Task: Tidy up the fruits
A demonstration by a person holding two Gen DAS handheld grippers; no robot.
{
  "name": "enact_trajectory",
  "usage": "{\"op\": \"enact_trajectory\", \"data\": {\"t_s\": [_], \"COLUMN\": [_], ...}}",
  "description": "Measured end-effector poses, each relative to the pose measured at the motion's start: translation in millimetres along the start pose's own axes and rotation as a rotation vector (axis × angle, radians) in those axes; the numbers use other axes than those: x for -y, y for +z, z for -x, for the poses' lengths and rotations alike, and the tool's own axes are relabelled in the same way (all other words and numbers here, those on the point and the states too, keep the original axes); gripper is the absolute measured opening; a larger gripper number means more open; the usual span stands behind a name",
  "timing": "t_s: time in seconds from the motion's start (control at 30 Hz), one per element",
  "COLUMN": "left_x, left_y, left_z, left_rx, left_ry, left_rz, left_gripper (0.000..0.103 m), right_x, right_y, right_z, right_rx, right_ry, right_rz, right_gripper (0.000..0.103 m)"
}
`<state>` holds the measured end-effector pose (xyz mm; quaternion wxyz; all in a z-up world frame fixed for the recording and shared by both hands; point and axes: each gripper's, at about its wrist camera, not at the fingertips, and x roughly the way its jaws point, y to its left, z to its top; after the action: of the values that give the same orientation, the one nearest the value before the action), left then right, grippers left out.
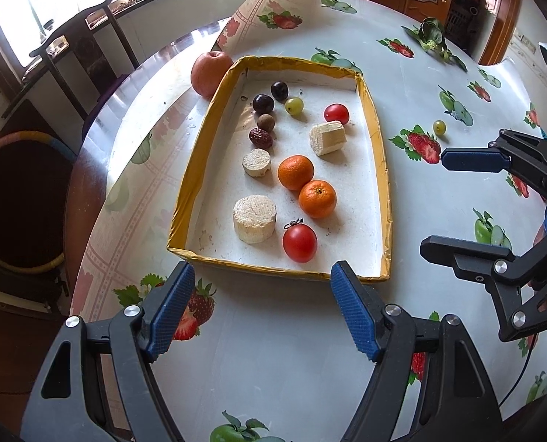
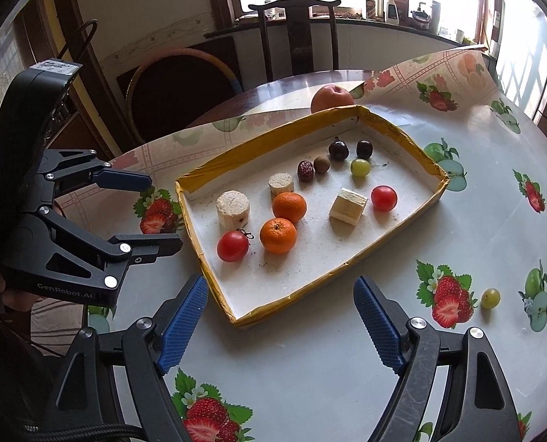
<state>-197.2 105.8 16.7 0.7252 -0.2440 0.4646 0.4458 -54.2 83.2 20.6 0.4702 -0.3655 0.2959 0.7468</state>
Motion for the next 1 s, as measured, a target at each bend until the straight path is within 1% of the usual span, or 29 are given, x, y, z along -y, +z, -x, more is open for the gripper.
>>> {"op": "enact_trajectory", "data": {"t_s": [0.13, 0.3, 0.57, 0.67, 0.83, 1.0], "left_x": [2.5, 4.7, 0.6, -0.6, -1.8, -2.4], "left_y": [0.0, 0.1, 0.4, 0.4, 0.4, 1.0], "left_z": [2.5, 2.4, 3.3, 3.1, 2.4, 5.2], "left_rx": [0.011, 0.014, 0.021, 0.026, 0.023, 0.040], "left_ry": [-0.002, 0.017, 0.024, 0.034, 0.030, 0.033], "left_rz": [-0.011, -0.019, -0.006, 0.000, 0.006, 0.017], "left_gripper": [0.076, 0.076, 0.076, 0.076, 0.076, 0.076], "right_x": [-3.3, -6.5, -5.8, -6.0, -7.5, -8.0], "right_y": [0.1, -0.1, 0.0, 1.4, 3.9, 5.9], "right_z": [3.5, 4.6, 5.9, 6.7, 7.7, 8.6], "right_rx": [0.020, 0.035, 0.037, 0.046, 0.061, 0.075], "right_ry": [-0.011, -0.020, -0.021, -0.023, -0.026, -0.023], "right_rz": [0.017, 0.033, 0.033, 0.035, 0.038, 0.038], "right_gripper": [0.083, 0.083, 0.083, 0.083, 0.083, 0.083]}}
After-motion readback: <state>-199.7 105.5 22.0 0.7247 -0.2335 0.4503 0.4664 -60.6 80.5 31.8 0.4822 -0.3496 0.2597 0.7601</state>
